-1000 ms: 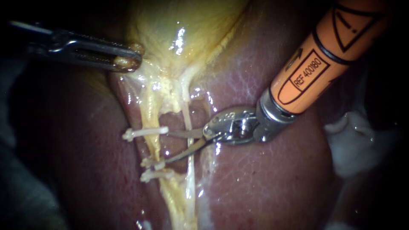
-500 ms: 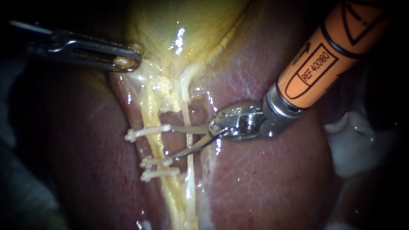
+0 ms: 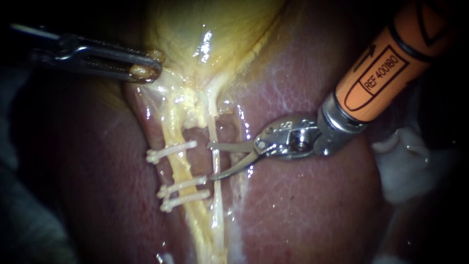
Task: Go to the cutting position left tube
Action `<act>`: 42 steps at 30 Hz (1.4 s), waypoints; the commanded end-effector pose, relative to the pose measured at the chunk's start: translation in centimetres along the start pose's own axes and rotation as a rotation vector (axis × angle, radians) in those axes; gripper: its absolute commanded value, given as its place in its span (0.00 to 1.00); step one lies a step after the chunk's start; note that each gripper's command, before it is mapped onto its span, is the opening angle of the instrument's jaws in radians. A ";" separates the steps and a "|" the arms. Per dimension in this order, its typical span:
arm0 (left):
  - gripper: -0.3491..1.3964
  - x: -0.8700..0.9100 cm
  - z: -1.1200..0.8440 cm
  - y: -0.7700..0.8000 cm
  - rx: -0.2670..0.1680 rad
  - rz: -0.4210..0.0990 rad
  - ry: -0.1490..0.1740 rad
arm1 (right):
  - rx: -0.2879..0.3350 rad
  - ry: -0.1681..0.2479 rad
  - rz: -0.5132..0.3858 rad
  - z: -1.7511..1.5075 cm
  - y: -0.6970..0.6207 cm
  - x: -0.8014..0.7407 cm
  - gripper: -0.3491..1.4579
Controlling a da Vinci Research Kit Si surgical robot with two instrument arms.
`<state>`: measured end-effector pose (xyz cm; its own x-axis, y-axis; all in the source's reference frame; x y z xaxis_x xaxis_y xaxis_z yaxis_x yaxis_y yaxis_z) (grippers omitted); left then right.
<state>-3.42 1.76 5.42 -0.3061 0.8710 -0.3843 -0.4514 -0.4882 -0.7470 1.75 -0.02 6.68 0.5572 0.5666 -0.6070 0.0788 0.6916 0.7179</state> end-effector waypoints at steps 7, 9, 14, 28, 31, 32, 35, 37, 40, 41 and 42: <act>0.00 0.00 0.00 0.00 0.000 0.000 -0.001 | 0.057 0.021 0.024 0.01 -0.05 0.01 0.70; 0.00 0.00 0.00 0.00 0.000 0.000 -0.001 | 0.067 0.028 0.032 0.01 -0.05 0.01 0.72; 0.00 0.00 0.00 0.00 0.000 0.000 -0.001 | 0.093 0.025 0.072 0.04 -0.02 0.02 0.80; 0.00 0.00 0.00 0.00 0.000 0.000 0.000 | 0.178 0.020 0.168 0.13 0.19 -0.08 0.88; 0.00 0.00 0.01 0.00 0.001 -0.001 0.000 | 0.199 0.011 0.177 0.15 0.24 -0.13 0.88; 0.00 0.00 0.01 0.01 0.001 -0.001 0.000 | 0.208 0.008 0.181 0.17 0.25 -0.16 0.89; 0.00 0.00 0.01 0.01 0.001 -0.001 0.000 | 0.246 0.008 0.198 0.20 0.26 -0.21 0.90; 0.00 0.00 0.01 0.01 0.001 -0.001 0.000 | 0.269 0.011 0.200 0.23 0.24 -0.23 0.90; 0.00 0.00 0.01 0.01 0.001 -0.001 0.000 | 0.302 0.023 0.199 0.27 0.21 -0.21 0.91; 0.00 0.00 0.02 0.01 0.001 -0.001 0.000 | 0.314 0.031 0.196 0.29 0.20 -0.19 0.91; 0.00 0.00 0.02 0.01 0.001 -0.001 0.000 | 0.322 0.036 0.199 0.31 0.19 -0.17 0.91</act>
<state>-3.44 1.76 5.42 -0.3057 0.8713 -0.3839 -0.4523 -0.4877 -0.7467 1.95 -0.14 7.02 0.5597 0.6944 -0.4522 0.2370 0.3887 0.8904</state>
